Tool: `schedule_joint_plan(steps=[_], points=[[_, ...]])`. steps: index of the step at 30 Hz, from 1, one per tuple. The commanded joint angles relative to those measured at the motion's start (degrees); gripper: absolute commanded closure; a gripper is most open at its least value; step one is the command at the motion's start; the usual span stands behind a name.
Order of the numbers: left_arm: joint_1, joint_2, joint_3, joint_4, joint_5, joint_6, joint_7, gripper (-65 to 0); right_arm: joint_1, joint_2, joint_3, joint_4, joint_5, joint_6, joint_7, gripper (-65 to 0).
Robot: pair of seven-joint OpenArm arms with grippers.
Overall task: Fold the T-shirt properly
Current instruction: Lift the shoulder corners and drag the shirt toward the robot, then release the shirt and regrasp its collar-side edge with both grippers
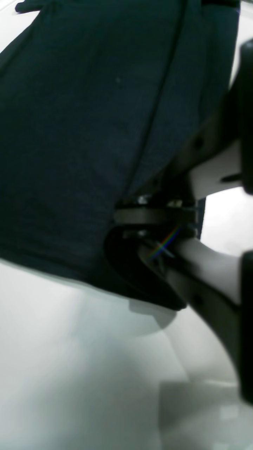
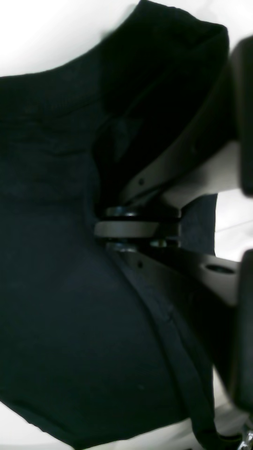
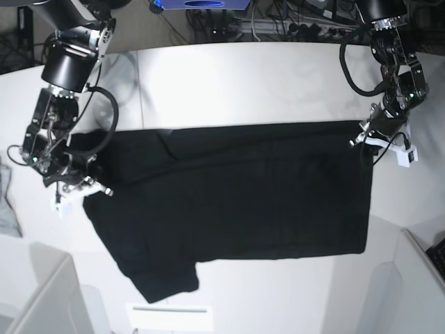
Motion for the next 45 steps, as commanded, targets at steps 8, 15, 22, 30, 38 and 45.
schedule_joint_plan(steps=[8, 15, 22, 30, 38, 45], points=[[-4.3, -0.8, -0.3, 0.5, -0.3, -0.3, -1.1, 0.0, 3.8, 0.9, -1.0, -3.9, 0.6, 0.4, 4.3, 0.0], [-7.1, -0.8, 0.3, -2.9, 5.1, -0.3, -1.1, 0.0, 4.6, 2.2, -9.3, -4.4, 0.6, -0.1, 9.1, 0.0], [-9.4, -0.8, 0.4, -4.7, 7.7, -0.3, -1.1, 0.0, 4.6, 2.6, -9.3, -4.5, 0.6, -0.1, 9.8, 0.0], [-11.2, -0.8, 0.2, -6.3, 7.7, -0.3, -1.1, 0.0, 4.4, 2.5, -9.3, -4.5, 0.6, -0.1, 9.8, 0.0], [-11.9, -0.8, -0.3, -6.6, 7.7, -0.3, -1.3, -22.1, 4.3, 2.3, -6.3, -4.2, 0.6, -0.1, 9.8, -28.4], [-11.2, -0.8, -0.4, -4.2, 7.4, -0.4, -3.7, -55.5, -3.2, 1.5, 0.5, 6.1, 0.8, -1.9, 13.4, -28.2]])
